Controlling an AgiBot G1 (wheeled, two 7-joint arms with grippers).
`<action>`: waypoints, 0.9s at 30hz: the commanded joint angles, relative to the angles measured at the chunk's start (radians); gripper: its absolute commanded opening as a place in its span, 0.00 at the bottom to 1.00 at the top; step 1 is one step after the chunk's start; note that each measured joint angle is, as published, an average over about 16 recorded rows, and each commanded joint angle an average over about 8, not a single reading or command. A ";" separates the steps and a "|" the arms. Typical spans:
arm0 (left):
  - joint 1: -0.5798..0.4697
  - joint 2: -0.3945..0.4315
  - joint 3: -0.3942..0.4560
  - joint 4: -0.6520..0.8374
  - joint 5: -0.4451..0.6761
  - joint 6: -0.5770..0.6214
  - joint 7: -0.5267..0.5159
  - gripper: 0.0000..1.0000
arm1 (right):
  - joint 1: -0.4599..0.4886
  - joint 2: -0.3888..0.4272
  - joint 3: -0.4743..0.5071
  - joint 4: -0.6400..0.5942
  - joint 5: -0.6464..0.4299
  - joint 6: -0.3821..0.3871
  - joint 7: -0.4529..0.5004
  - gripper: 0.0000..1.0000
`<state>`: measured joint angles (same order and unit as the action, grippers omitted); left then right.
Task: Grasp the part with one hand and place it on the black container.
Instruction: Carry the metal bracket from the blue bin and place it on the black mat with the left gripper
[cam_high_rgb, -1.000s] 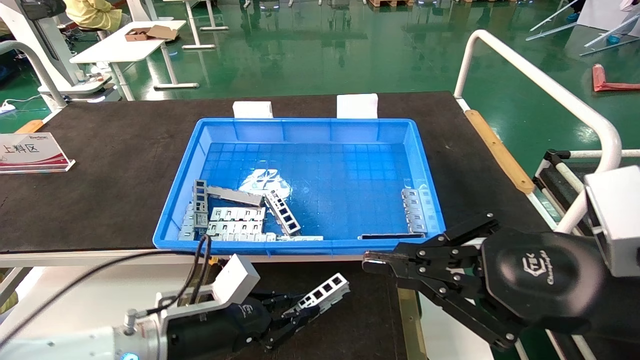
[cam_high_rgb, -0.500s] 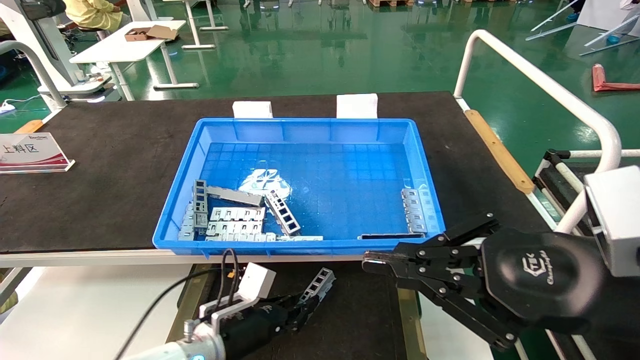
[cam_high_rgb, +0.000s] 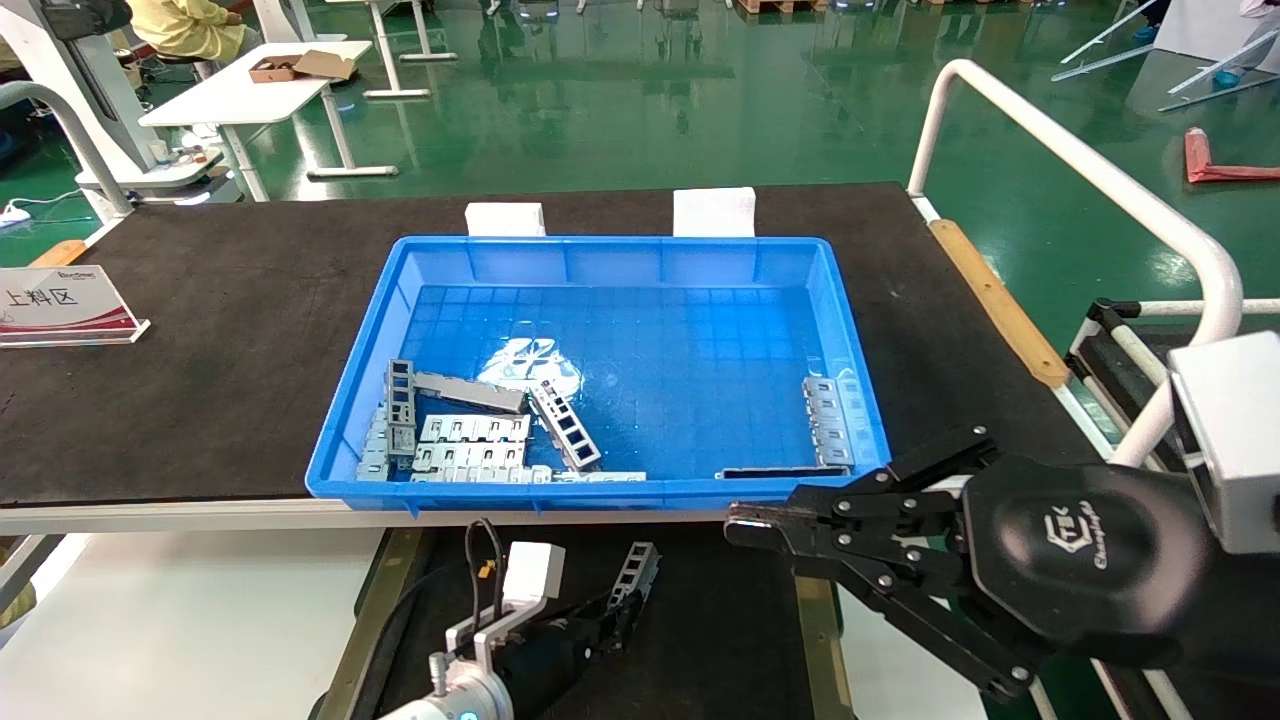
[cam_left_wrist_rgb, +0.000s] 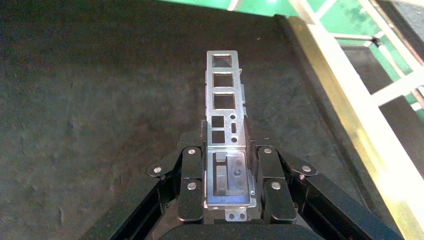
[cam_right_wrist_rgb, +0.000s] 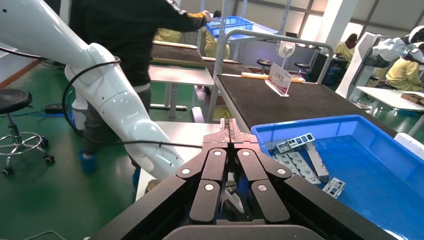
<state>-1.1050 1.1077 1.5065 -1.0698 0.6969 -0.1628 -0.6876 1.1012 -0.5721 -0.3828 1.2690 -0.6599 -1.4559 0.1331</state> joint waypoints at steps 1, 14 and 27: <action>-0.006 0.019 0.030 0.012 -0.031 -0.034 -0.008 0.00 | 0.000 0.000 0.000 0.000 0.000 0.000 0.000 0.00; -0.088 0.099 0.218 -0.006 -0.342 -0.246 0.066 0.00 | 0.000 0.000 0.000 0.000 0.000 0.000 0.000 0.02; -0.146 0.132 0.305 -0.048 -0.543 -0.338 0.136 1.00 | 0.000 0.000 0.000 0.000 0.000 0.000 0.000 1.00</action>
<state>-1.2476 1.2392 1.8081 -1.1147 0.1624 -0.4982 -0.5552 1.1012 -0.5720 -0.3831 1.2690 -0.6598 -1.4558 0.1330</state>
